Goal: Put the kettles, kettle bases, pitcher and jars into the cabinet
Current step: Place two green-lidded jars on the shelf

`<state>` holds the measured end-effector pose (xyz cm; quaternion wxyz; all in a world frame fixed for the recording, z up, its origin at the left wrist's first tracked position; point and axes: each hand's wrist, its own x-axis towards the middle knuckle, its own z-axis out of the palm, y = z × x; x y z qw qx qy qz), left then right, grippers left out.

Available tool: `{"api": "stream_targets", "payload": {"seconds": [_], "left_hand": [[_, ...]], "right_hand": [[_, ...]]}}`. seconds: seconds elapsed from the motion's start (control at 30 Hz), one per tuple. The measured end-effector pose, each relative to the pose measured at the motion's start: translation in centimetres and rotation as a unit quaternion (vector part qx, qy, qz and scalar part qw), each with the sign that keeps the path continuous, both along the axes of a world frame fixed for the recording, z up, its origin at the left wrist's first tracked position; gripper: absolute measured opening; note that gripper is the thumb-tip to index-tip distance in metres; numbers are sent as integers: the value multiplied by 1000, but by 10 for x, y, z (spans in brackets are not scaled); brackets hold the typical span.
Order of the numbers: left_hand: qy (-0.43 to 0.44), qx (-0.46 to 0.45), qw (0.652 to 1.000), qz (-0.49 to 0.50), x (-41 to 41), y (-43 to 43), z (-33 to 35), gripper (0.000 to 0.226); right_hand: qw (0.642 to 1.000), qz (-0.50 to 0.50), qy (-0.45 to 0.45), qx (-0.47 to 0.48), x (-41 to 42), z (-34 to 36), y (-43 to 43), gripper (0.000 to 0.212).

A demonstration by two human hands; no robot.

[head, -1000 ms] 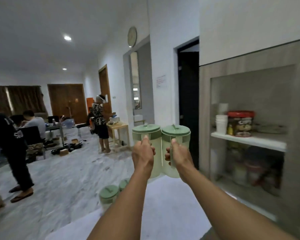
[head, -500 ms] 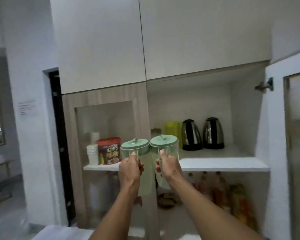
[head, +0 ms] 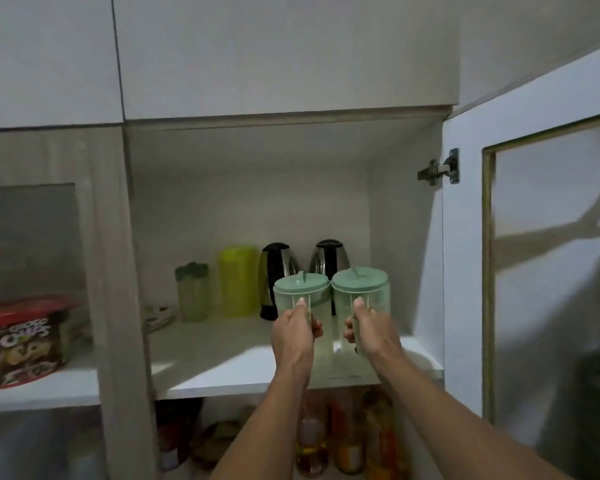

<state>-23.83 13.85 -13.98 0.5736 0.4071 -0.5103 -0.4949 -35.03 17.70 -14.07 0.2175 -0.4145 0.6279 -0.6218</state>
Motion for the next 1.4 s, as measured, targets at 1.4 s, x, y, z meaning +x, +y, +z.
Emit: {"api": "stream_targets", "payload": {"seconds": [1.4], "left_hand": [[-163, 12, 986, -25, -114, -281, -7, 62]], "right_hand": [[972, -187, -119, 78, -138, -7, -246, 96]]}}
